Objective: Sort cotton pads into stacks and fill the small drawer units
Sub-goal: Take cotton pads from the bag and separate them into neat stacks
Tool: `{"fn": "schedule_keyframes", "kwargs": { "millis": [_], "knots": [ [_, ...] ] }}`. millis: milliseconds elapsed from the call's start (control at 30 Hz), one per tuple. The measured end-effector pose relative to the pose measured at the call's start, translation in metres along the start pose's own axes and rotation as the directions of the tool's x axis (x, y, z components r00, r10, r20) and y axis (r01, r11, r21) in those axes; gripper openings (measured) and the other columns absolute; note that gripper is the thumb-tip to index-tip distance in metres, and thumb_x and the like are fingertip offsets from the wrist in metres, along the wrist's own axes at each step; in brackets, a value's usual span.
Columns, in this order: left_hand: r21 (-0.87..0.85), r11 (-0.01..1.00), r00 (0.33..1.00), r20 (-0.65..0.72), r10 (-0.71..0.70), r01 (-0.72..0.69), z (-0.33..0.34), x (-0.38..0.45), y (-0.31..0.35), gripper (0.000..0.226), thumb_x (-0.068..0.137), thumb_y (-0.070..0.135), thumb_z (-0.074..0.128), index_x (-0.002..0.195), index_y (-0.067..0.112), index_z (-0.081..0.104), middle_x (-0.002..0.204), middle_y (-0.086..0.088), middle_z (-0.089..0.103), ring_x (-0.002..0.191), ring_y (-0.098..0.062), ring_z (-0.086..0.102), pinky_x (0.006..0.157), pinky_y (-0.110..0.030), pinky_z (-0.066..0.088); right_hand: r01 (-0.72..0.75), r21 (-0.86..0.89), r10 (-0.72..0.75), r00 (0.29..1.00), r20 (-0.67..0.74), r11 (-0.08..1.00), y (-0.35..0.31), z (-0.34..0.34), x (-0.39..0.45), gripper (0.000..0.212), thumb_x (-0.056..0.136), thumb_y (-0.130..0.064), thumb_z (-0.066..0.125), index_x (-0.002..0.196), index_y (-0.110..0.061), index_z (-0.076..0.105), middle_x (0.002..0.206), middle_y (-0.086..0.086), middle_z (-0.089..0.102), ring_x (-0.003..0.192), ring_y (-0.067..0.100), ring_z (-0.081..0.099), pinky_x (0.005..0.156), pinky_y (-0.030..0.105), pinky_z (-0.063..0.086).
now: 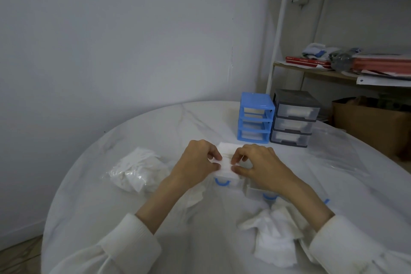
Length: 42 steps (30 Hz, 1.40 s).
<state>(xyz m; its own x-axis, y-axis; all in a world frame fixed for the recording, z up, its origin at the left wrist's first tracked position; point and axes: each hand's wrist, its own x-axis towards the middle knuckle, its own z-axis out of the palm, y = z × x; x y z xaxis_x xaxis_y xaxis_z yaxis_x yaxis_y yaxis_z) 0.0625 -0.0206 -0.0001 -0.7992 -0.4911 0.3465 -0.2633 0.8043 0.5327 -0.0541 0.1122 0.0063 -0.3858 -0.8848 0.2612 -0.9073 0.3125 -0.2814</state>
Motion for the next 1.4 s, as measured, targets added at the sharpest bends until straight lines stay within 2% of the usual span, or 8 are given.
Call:
{"fn": "schedule_keyframes", "kwargs": {
  "millis": [167,467,667,800,933,1067,1133,1400],
  "knots": [
    [-0.004,1.0,0.998,-0.051,0.025,-0.025,-0.006,0.002,0.002,0.014,0.083,0.013,0.068,0.095,0.017,0.072,0.099,0.004,0.069,0.086,-0.005,0.058,0.078,-0.014,0.043,0.013,0.168,-0.013,1.0,-0.004,0.986,0.008,-0.019,-0.004,0.007,0.089,-0.027,0.062,0.095,-0.026,0.063,0.103,-0.007,0.062,0.095,0.005,0.056,0.088,0.026,0.047],
    [-0.058,0.976,0.976,-0.073,0.206,-0.21,-0.001,-0.017,0.04,0.025,0.085,0.001,0.054,0.093,0.015,0.073,0.09,0.008,0.068,0.078,-0.003,0.056,0.072,-0.005,0.039,-0.028,0.169,0.026,1.0,0.015,0.985,0.018,-0.038,-0.036,0.012,0.089,-0.016,0.061,0.098,-0.023,0.064,0.106,-0.007,0.061,0.093,0.002,0.056,0.082,0.014,0.044],
    [-0.167,0.956,0.956,0.128,0.264,-0.242,0.015,-0.035,0.06,0.018,0.088,0.007,0.058,0.097,0.013,0.072,0.092,0.003,0.069,0.074,-0.003,0.055,0.066,-0.006,0.041,-0.035,0.175,0.025,0.998,0.061,0.984,0.024,-0.046,-0.07,0.015,0.088,-0.009,0.059,0.096,-0.02,0.066,0.098,-0.007,0.065,0.085,0.002,0.058,0.068,0.007,0.042],
    [-0.288,0.951,0.916,0.34,0.211,-0.112,0.018,-0.05,0.07,0.018,0.091,0.027,0.059,0.104,0.019,0.067,0.089,0.009,0.066,0.075,0.005,0.056,0.071,-0.006,0.041,-0.053,0.159,0.044,0.997,0.063,0.986,0.026,-0.051,-0.094,0.013,0.085,-0.02,0.065,0.097,-0.024,0.064,0.096,-0.008,0.062,0.081,0.005,0.057,0.071,0.016,0.047],
    [-0.328,0.943,0.842,0.491,0.224,-0.059,0.016,-0.063,0.069,0.037,0.083,0.038,0.068,0.117,0.024,0.061,0.102,0.01,0.063,0.095,-0.002,0.057,0.084,-0.016,0.047,-0.085,0.132,0.084,0.996,0.012,0.988,0.03,-0.055,-0.113,0.018,0.082,-0.036,0.068,0.097,-0.029,0.061,0.095,-0.012,0.058,0.082,0.006,0.055,0.076,0.025,0.05],
    [-0.293,0.946,0.835,0.479,0.272,-0.14,0.015,-0.069,0.063,0.044,0.078,0.012,0.074,0.118,0.022,0.058,0.11,0.007,0.061,0.096,-0.001,0.055,0.083,-0.013,0.046,-0.159,0.039,0.154,0.982,0.109,0.986,0.029,-0.047,-0.124,0.027,0.077,-0.053,0.067,0.095,-0.034,0.061,0.087,-0.017,0.061,0.078,0.002,0.057,0.068,0.019,0.046],
    [-0.323,0.936,0.84,0.462,0.285,-0.14,0.015,-0.069,0.061,0.042,0.08,0.003,0.069,0.116,0.022,0.059,0.111,0.006,0.062,0.094,-0.001,0.056,0.08,-0.011,0.047,-0.155,0.035,0.151,0.985,0.086,0.987,0.028,-0.042,-0.124,0.022,0.078,-0.045,0.069,0.095,-0.035,0.061,0.086,-0.017,0.061,0.078,0.002,0.058,0.065,0.015,0.043],
    [-0.462,0.884,0.953,0.232,0.196,-0.07,0.01,-0.056,0.054,0.021,0.086,-0.004,0.061,0.101,0.009,0.068,0.09,0.003,0.07,0.074,0.005,0.063,0.072,-0.012,0.049,-0.159,0.375,0.171,0.985,0.001,0.913,0.026,-0.049,-0.11,0.025,0.083,-0.012,0.068,0.099,-0.03,0.063,0.087,-0.005,0.062,0.08,0.008,0.06,0.071,0.008,0.044]
  ]
}}
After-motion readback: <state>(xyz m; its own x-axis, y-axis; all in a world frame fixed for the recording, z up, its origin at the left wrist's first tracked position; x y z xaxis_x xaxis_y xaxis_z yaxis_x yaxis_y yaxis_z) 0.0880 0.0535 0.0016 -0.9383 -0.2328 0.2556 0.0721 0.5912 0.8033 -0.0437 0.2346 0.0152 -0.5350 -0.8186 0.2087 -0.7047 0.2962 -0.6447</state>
